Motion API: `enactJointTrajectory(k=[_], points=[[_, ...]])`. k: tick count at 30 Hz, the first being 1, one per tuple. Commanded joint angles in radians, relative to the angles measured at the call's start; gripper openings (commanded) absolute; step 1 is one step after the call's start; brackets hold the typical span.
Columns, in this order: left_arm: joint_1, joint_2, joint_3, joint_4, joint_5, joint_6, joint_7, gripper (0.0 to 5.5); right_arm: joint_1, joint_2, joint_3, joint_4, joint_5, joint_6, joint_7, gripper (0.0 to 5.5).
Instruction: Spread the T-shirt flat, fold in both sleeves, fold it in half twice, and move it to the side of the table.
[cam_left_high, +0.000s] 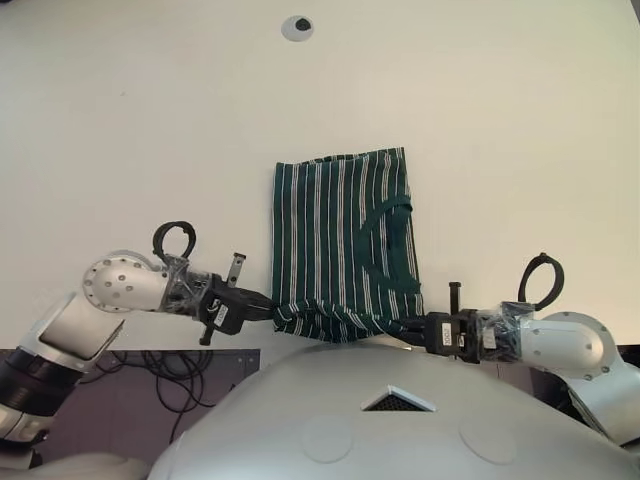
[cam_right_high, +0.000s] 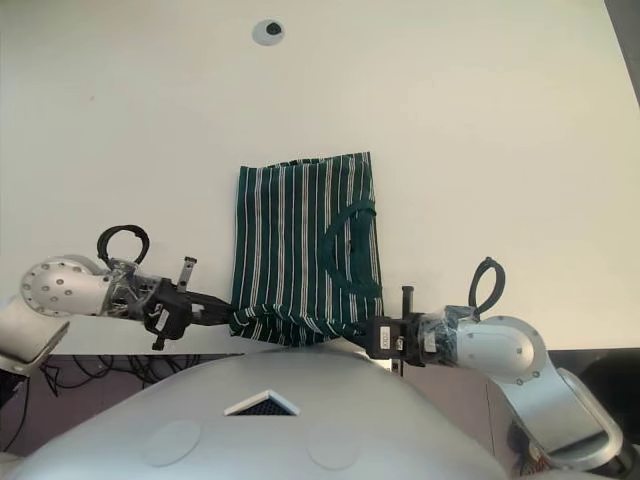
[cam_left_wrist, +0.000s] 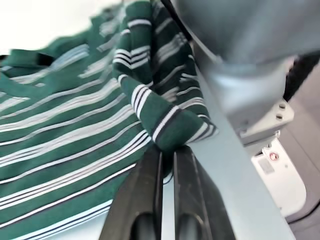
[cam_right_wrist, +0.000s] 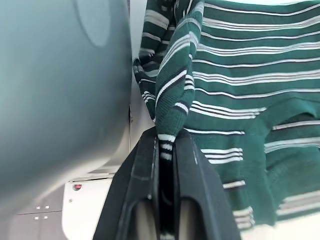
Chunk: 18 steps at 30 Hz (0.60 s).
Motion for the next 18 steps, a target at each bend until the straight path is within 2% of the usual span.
enactJointTrajectory(k=[1,4,8,13,18], points=[[0.010,0.003,0.067,-0.040,-0.070,0.060,0.010,0.03,-0.111,0.007,-0.072,-0.055,0.063,0.047,-0.020,0.07],[-0.027,-0.054,0.091,-0.047,-0.093,0.122,0.057,0.03,-0.242,-0.003,-0.103,-0.036,0.088,0.084,-0.013,0.07],[-0.095,-0.120,0.125,-0.017,-0.131,0.239,0.117,0.03,-0.406,0.003,-0.075,0.044,0.103,0.117,0.003,0.07],[-0.209,-0.213,0.150,0.065,-0.183,0.421,0.194,0.03,-0.634,0.049,0.023,0.255,0.074,0.091,0.037,0.07],[-0.310,-0.296,0.149,0.186,-0.152,0.584,0.291,0.03,-0.872,0.158,0.136,0.538,0.043,0.039,0.092,0.07]])
